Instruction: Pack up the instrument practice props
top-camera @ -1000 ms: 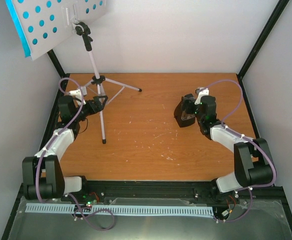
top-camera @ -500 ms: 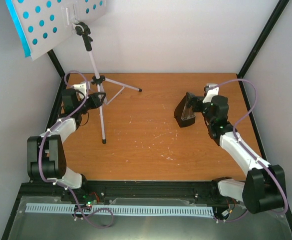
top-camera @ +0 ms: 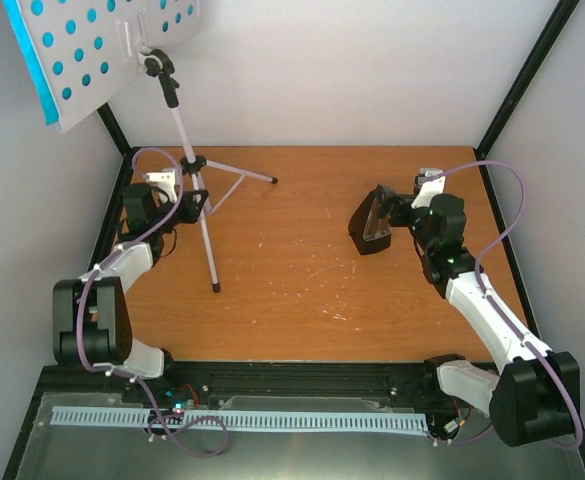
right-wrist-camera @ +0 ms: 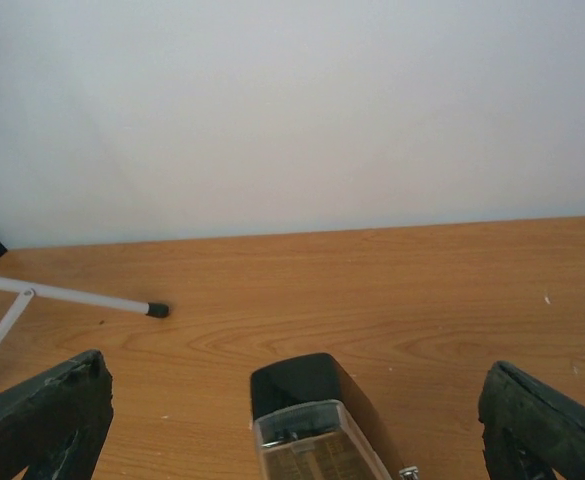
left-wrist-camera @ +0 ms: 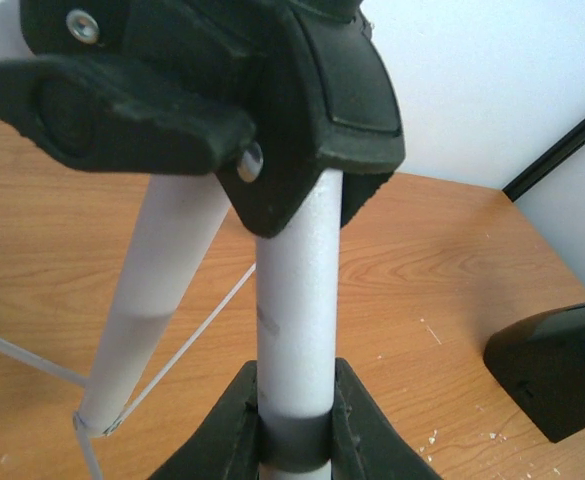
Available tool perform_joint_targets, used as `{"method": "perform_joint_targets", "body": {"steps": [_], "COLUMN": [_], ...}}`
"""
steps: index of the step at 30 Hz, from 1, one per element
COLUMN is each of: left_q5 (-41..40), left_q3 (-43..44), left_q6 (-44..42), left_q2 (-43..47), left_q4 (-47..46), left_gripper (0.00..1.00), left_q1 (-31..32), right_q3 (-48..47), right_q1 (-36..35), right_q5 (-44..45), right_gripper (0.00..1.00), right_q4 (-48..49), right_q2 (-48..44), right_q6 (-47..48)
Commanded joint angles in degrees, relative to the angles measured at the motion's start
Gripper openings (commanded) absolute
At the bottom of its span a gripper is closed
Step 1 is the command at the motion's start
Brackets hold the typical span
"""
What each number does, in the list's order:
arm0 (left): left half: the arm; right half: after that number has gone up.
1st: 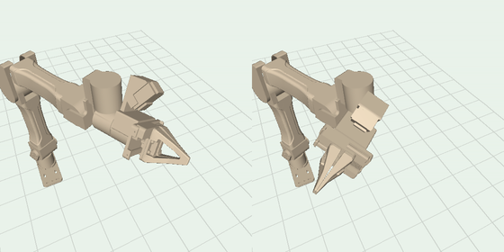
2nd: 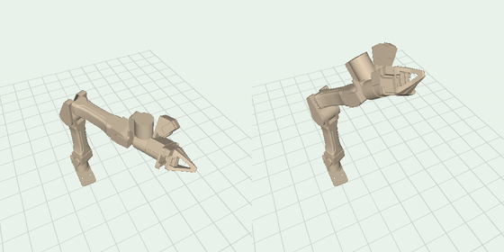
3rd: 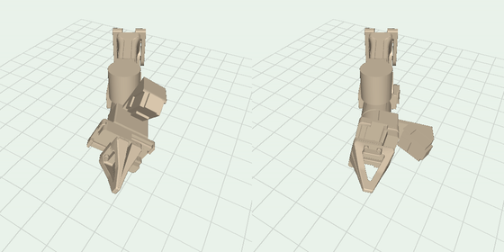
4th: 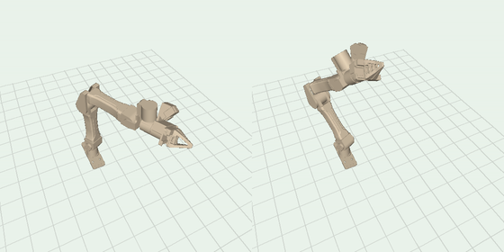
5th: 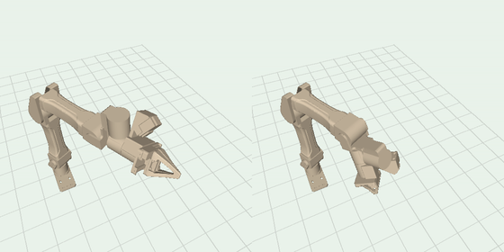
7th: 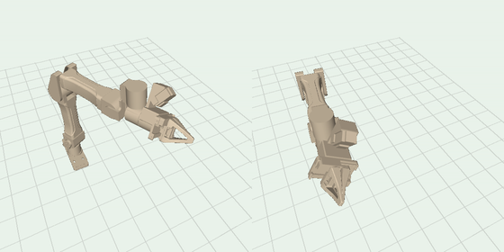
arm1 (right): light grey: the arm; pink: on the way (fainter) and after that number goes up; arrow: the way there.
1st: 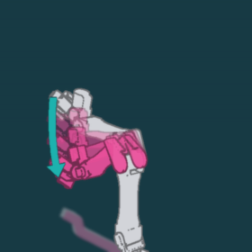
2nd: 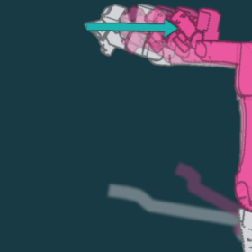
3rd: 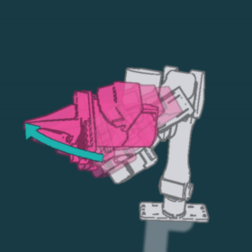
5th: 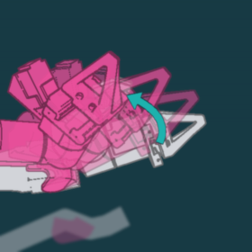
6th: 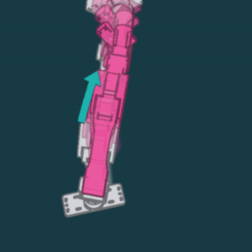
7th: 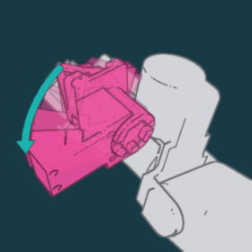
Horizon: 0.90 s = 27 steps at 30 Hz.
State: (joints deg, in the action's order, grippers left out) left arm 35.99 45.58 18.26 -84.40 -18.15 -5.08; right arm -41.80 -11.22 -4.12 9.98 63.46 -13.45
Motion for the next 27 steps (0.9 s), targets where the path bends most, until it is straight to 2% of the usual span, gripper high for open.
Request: {"method": "perform_joint_targets", "body": {"steps": [1,6,12,16,19,22,24,25,27], "left_q5": [-1.8,-11.8,-24.5,-31.4,-36.6,-37.5,-36.2,-34.9,-33.4], "left_q3": [-3.1,-7.0,-11.6,-8.6,-4.3,-0.8,1.2,1.7,1.7], "left_q6": [2.6,9.0,23.0,27.6,29.7,30.7,30.1,29.8,29.2], "left_q2": [7.4,14.0,17.6,13.3,7.4,3.2,1.4,0.9,1.4], "left_q4": [0.2,5.5,4.3,3.1,4.3,4.2,3.9,3.9,3.6], "left_gripper": [0.0,0.0,0.0,0.0,0.0,0.01,0.11,0.2,0.48], "left_q1": [-0.1,5.5,19.0,29.6,35.5,39.5,40.6,40.7,40.7], "right_q3": [-0.4,0.0,2.3,3.2,3.3,3.2,3.0,2.7,2.0], "right_q1": [0.5,0.5,0.3,0.3,0.2,0.2,0.1,0.1,0.0], "right_q5": [-3.0,-6.0,-9.3,-10.7,-11.1,-11.3,-11.6,-11.9,-12.9], "right_gripper": [0.98,0.98,0.98,0.98,0.98,0.98,0.98,0.98,0.98], "right_q4": [-0.4,-1.2,-0.3,-1.5,-2.7,-4.2,-5.1,-5.3,-5.7], "right_q2": [-1.5,-1.6,-2.5,-3.9,-5.3,-6.6,-7.5,-7.8,-8.3], "right_q6": [0.7,0.5,-1.9,-2.3,-2.2,-2.0,-2.0,-2.0,-2.3]}}
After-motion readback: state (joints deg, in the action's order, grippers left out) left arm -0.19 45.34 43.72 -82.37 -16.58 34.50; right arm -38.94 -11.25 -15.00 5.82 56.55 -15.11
